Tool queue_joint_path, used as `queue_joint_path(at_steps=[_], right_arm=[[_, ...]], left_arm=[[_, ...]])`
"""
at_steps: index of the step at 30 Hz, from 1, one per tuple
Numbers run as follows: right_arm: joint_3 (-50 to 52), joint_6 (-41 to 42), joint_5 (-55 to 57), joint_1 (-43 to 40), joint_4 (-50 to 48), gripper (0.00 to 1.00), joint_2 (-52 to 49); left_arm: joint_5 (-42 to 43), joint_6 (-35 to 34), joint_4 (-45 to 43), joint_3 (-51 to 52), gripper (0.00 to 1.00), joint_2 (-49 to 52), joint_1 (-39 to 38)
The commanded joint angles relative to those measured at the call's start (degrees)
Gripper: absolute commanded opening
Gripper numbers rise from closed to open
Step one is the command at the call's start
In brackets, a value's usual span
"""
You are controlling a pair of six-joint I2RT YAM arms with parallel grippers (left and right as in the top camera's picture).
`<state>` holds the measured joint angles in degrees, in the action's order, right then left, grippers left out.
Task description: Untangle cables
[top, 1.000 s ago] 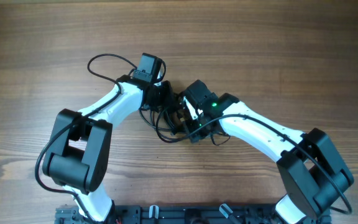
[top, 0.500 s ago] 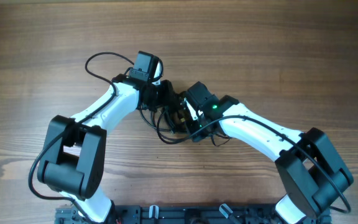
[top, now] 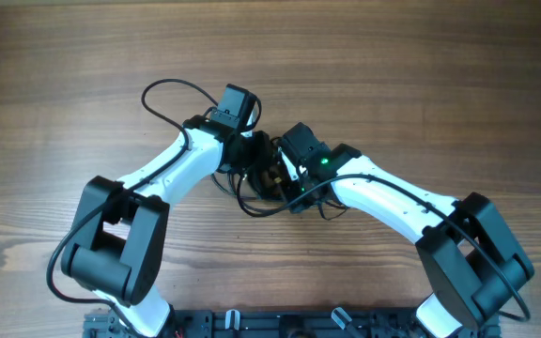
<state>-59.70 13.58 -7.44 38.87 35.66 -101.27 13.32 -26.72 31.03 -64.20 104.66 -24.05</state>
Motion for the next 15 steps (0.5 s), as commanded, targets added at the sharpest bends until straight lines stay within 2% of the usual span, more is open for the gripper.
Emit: queue_joint_path(at_steps=[1,5,7,11,15], right_arm=[[0.3,-0.6,1.0,0.1,-0.3,0.18,-1.2],[0.3,-2.3,-0.5,0.1,-0.6,0.18,-1.2],[0.3,-3.5,-1.6,0.1,-1.2,0.23,-1.2],[0.3,-3.5,-1.6,0.1,-1.6,0.29,-1.2],[0.3,-4.0,-1.7,0.1,-1.6,0.39,-1.2]], left_arm=[[-3.0,7.0,0.9,0.0,0.56,-0.4,-0.1],[-3.6,4.2,1.4,0.5,0.56,0.0,-0.3],[-6.0,1.9,1.0,0.5,0.56,1.2,-0.6],[-5.9,1.8,-0.4,0.5,0.47,3.0,-1.0],[-5.9,1.8,-0.8,0.5,0.46,4.0,-1.4]])
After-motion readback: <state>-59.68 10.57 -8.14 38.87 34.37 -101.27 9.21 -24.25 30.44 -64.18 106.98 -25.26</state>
